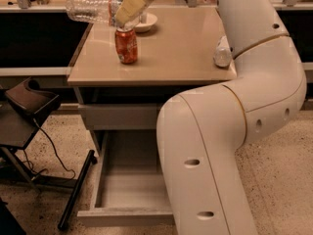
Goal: Place water bottle into middle drawer
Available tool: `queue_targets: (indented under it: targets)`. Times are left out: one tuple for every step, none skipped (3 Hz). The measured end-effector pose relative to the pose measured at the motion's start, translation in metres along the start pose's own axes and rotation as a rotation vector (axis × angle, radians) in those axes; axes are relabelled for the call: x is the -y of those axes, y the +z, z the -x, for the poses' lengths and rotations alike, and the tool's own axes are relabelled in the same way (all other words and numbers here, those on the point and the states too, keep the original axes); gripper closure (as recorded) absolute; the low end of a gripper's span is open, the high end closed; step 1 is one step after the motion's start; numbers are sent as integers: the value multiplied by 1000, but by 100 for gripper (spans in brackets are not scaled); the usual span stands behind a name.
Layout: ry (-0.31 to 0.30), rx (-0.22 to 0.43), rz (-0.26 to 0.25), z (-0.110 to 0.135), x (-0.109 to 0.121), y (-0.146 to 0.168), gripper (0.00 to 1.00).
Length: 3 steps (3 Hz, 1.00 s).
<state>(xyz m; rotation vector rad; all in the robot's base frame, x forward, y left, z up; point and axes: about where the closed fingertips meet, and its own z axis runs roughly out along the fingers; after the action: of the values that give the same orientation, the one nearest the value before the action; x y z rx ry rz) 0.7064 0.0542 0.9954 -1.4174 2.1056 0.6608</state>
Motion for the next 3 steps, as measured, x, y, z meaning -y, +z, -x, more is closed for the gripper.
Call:
queue_targets:
  targets:
    - [1, 18, -5, 6, 3, 5, 100]
    - [37, -19, 94, -16, -7, 19, 100]
    - [130, -27, 166, -33, -29, -3, 100]
